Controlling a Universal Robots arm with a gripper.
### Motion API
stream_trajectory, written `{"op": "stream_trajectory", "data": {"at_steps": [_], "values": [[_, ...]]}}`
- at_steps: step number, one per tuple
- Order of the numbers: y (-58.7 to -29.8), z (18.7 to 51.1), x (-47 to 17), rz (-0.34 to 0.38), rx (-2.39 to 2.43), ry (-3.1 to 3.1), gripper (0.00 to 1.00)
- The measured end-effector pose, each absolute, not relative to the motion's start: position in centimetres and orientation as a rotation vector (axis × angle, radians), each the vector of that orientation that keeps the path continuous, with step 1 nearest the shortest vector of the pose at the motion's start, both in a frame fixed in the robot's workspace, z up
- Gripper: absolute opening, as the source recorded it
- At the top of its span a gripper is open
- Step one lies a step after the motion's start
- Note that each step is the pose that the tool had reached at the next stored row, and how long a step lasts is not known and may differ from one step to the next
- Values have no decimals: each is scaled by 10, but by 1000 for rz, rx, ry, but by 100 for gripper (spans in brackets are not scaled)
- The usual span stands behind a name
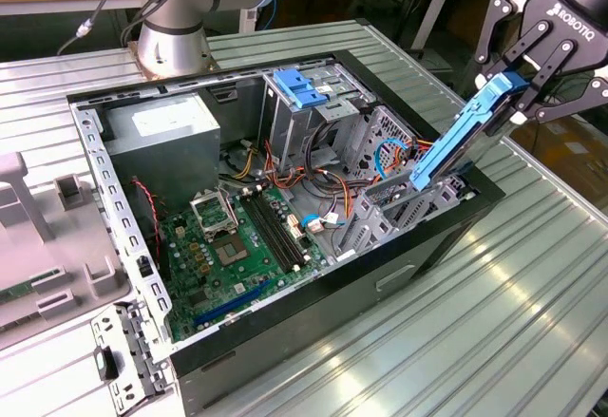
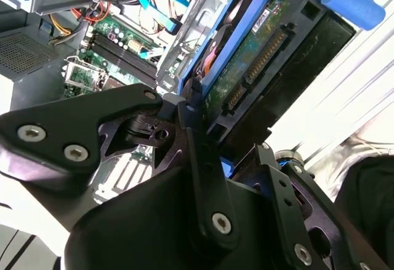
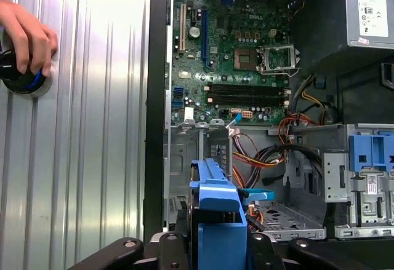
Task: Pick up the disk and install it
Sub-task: 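Pick up the disk, then insert the disk into the insertion slot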
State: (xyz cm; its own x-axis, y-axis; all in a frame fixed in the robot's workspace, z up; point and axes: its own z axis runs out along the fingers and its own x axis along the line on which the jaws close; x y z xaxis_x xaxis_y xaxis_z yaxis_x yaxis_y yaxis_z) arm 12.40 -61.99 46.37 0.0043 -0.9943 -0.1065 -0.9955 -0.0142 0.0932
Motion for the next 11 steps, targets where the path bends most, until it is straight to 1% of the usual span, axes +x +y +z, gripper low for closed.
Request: {"op": "stream_trajectory", "data": {"at_steps": [11], "values": [[-620,464,125,221,-2220,2199,36]]}}
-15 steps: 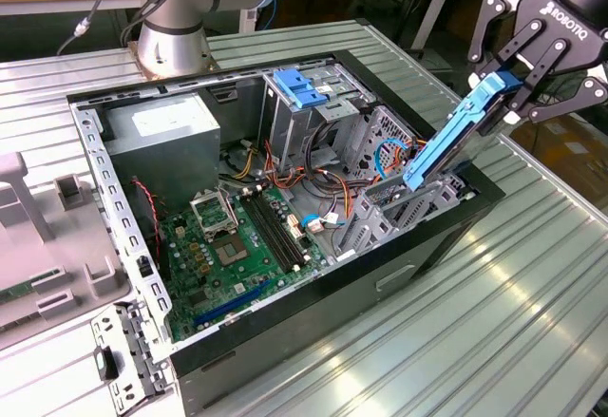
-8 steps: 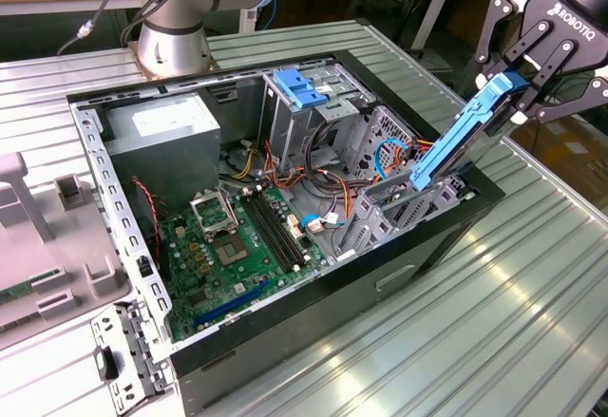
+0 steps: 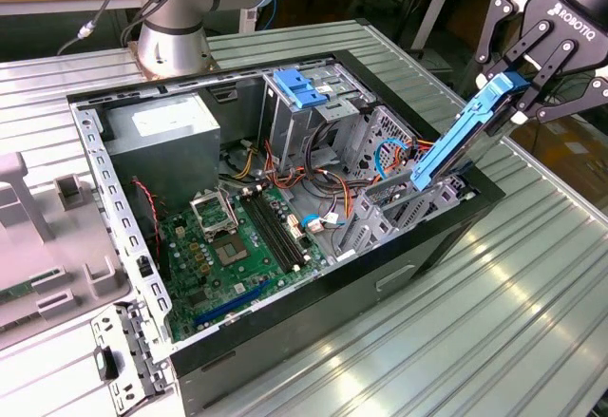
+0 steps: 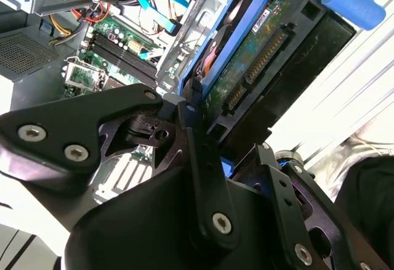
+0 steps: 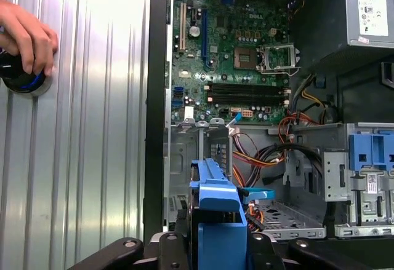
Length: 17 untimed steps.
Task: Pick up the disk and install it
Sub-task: 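Insert the disk into the insertion slot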
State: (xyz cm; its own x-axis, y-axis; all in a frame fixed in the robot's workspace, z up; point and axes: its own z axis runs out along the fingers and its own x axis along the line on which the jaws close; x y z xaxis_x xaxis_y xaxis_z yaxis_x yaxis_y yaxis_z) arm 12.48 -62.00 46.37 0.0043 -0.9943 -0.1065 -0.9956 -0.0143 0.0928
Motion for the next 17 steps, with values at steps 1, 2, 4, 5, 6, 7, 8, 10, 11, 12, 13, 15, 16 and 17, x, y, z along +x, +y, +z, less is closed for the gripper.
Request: {"op": "stream_trajectory", "data": {"at_steps": [1,2,4,5,6,7,8,10,11,12,13,15,16,17], "values": [[-620,464,125,216,-2218,2197,36],[-620,463,125,192,-2210,2186,36],[-620,463,125,165,-2201,2174,36],[-620,463,125,147,-2194,2166,36],[-620,463,125,138,-2191,2162,36],[-620,463,125,136,-2191,2161,36],[-620,463,125,136,-2191,2161,36],[-620,463,125,135,-2190,2161,36],[-620,463,125,135,-2190,2161,36],[-620,463,125,134,-2190,2162,36],[-620,463,125,128,-2191,2167,36],[-620,462,124,102,-2196,2184,36],[-620,462,123,101,-2192,2188,36],[-620,462,122,101,-2189,2190,36]]}}
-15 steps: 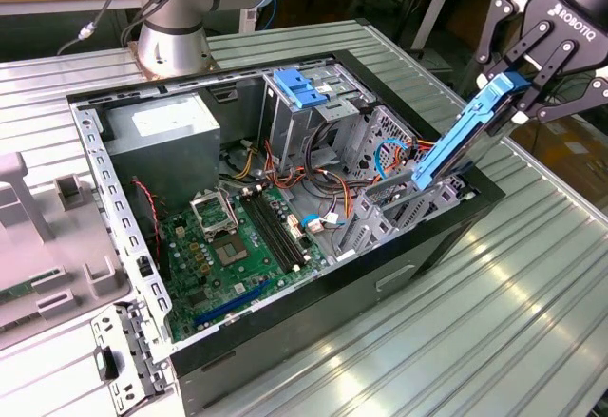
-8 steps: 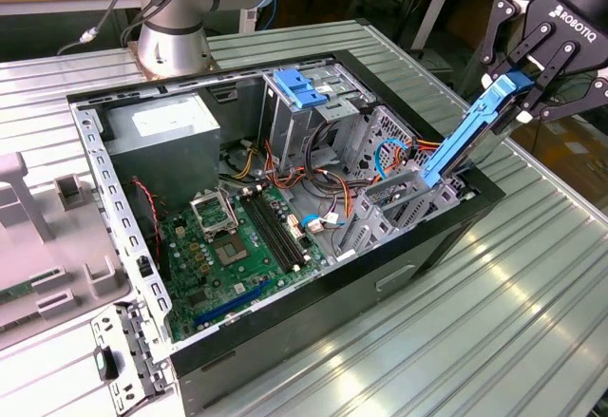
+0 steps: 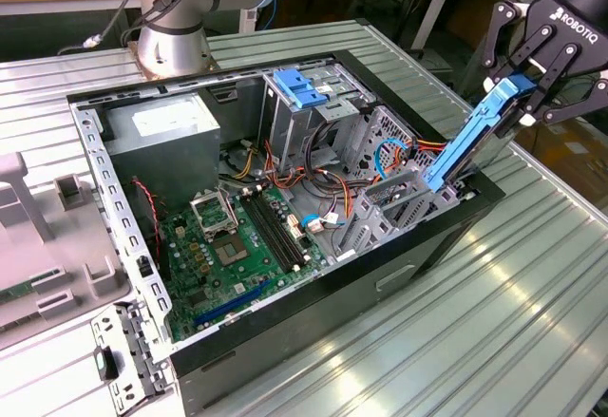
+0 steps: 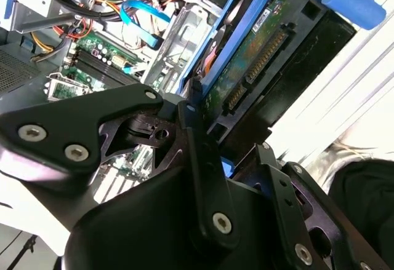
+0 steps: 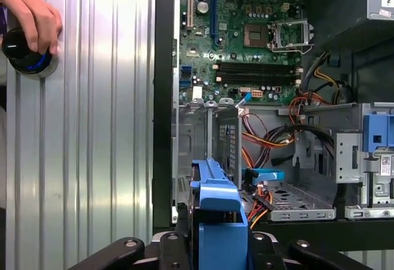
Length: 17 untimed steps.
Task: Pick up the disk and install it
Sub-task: 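Insert the disk into the insertion slot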
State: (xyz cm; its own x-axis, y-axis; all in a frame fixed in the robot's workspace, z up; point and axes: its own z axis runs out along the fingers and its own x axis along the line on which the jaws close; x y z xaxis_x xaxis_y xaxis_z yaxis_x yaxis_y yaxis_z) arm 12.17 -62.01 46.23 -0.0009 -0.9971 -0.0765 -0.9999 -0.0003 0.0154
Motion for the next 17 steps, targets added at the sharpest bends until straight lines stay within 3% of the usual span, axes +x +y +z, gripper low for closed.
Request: {"op": "stream_trajectory", "data": {"at_steps": [17], "values": [[-618,460,100,100,-2177,2201,36]]}}
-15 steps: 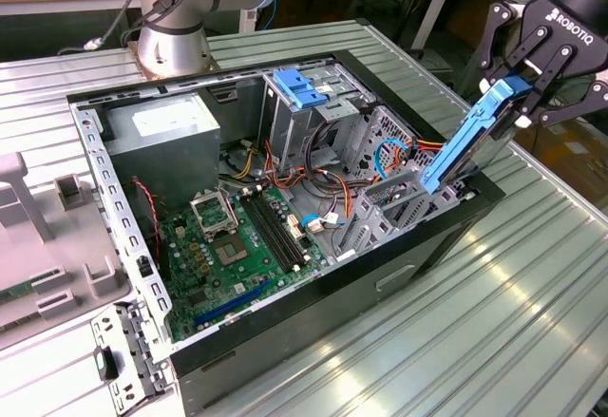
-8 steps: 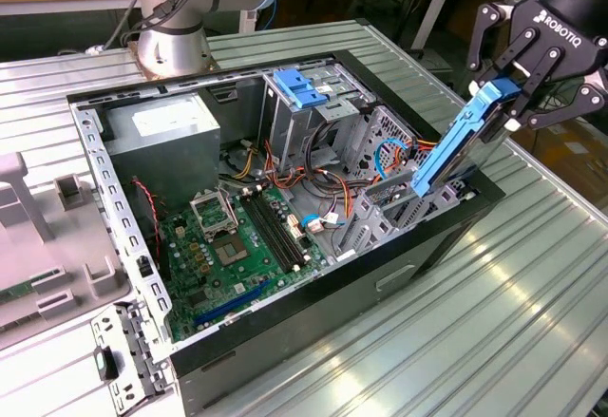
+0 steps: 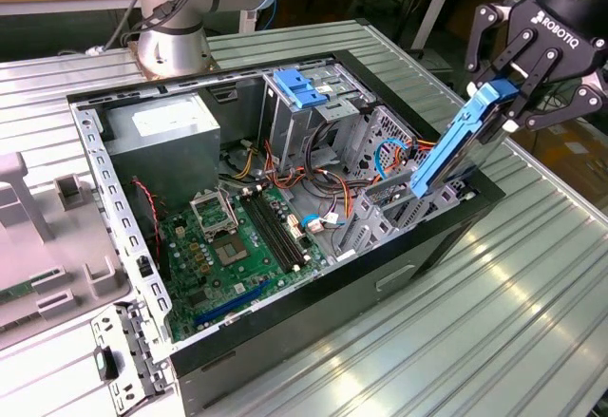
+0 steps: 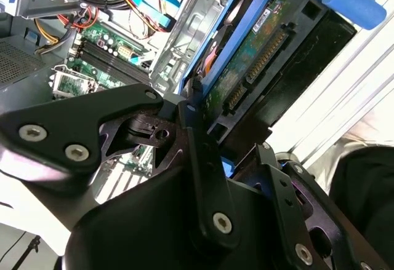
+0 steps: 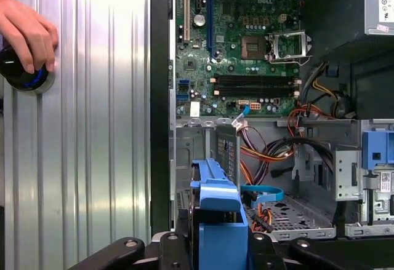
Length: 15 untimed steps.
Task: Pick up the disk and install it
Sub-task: 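Insert the disk into the insertion slot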
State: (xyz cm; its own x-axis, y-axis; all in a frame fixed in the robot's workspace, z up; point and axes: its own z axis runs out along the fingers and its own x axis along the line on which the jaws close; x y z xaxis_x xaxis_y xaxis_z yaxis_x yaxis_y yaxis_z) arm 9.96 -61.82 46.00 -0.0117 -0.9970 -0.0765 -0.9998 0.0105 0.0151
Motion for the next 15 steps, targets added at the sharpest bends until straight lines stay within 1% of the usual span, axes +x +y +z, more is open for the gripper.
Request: {"op": "stream_trajectory", "data": {"at_steps": [15], "values": [[-616,455,89,100,-2177,2201,36]]}}
